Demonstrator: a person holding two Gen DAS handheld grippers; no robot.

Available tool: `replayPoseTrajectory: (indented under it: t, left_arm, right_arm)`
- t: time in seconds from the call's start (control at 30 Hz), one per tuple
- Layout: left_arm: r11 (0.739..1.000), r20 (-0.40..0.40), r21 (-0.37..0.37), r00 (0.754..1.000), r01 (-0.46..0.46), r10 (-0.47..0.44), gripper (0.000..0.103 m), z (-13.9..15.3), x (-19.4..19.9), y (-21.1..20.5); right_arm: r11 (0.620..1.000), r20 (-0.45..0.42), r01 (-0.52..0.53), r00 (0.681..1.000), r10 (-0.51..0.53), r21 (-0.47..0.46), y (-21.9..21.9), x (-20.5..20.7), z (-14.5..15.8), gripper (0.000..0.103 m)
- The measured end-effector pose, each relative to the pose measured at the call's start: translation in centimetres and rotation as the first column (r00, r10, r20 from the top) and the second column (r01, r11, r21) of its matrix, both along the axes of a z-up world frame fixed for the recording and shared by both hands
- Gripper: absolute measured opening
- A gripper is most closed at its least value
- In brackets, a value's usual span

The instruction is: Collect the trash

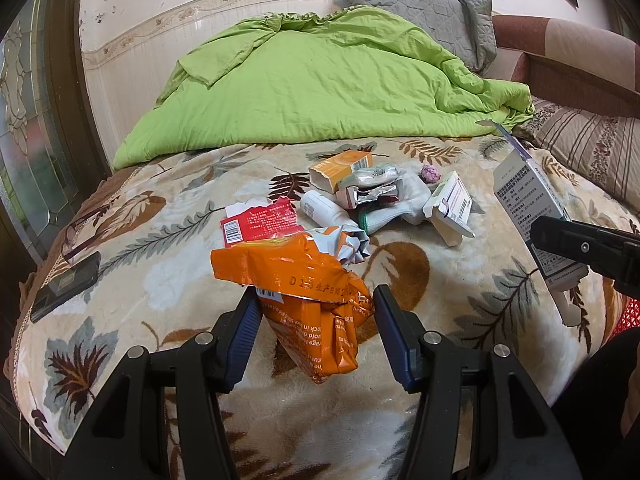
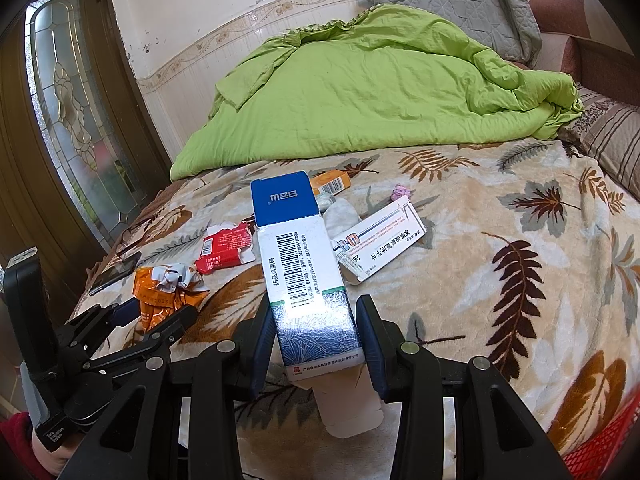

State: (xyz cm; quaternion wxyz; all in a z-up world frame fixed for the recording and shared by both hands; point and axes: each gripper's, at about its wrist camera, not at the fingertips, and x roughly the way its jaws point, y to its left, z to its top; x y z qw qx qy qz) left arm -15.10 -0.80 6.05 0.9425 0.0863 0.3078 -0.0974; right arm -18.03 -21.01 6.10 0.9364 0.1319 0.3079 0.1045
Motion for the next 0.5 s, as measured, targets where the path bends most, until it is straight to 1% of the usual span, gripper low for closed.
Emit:
replayPoseTrajectory:
  t: [0.5]
  left_arm:
    - [1.000,-0.001,0.002,1.000,0.000,0.000,0.056,-0.02,0.01,-0.16]
  right_arm:
    - [1.000,-0.001,-0.002,1.000,0.002,0.003,-0.09,0.07,-0.10,0.043]
